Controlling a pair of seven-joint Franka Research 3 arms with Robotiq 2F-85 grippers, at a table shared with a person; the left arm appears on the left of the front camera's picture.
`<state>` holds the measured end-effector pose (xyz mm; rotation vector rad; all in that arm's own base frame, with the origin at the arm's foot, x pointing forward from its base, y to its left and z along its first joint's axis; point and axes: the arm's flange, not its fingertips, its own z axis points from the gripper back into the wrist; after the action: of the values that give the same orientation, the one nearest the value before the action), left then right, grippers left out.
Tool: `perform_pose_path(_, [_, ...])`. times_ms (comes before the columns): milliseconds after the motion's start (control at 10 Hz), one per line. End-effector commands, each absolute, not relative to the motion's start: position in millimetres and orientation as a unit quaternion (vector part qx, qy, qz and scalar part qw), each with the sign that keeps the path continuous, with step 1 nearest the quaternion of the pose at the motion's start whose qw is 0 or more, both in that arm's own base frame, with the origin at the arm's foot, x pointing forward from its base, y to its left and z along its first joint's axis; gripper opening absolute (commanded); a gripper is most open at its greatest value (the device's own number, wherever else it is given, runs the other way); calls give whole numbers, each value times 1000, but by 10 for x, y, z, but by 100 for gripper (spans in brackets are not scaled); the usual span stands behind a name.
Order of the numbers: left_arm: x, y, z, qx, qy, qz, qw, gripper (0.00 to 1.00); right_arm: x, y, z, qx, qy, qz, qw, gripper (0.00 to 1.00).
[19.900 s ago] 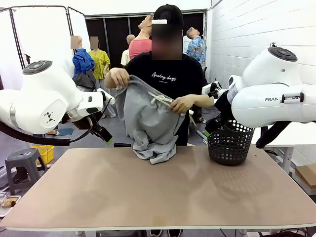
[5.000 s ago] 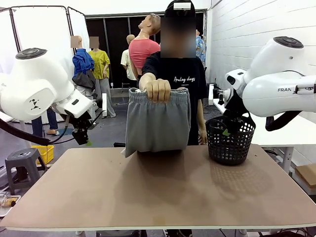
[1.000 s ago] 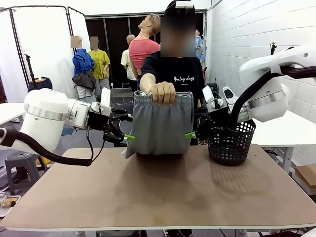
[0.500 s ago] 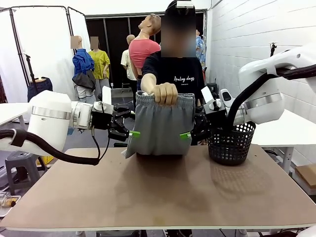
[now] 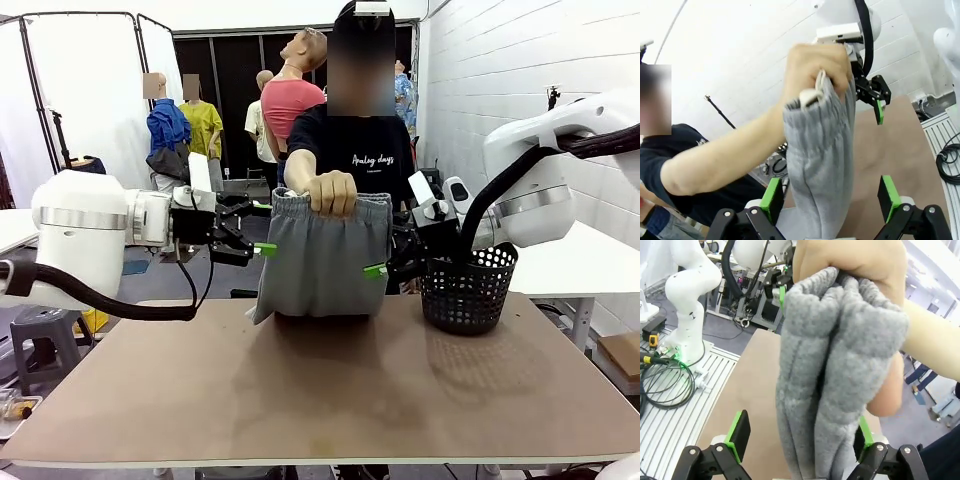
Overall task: Fold the training pants.
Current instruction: Grab both ends of the Training pants handed by a person.
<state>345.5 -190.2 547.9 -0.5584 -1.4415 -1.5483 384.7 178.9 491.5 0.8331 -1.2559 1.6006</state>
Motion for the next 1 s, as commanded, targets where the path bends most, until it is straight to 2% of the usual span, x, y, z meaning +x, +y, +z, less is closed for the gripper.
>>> perform_pose_path(0, [3321, -1879, 5425, -216, -606, -624, 444, 100, 3904, 1829, 4907, 339, -521, 650, 438, 100])
perform_pose_path(400, [3445, -1913, 5306, -239, -599, -602, 471, 100, 3857, 1881, 4934, 347, -527, 654, 418, 100])
perform_pose_path(700, [3635, -1960, 5259, -259, -596, -596, 472, 100, 3840, 1947, 4971, 349, -533, 655, 406, 100])
perform_pose_path(900, [3809, -2061, 5227, -300, -572, -605, 466, 100, 3875, 2001, 5007, 349, -539, 650, 405, 100])
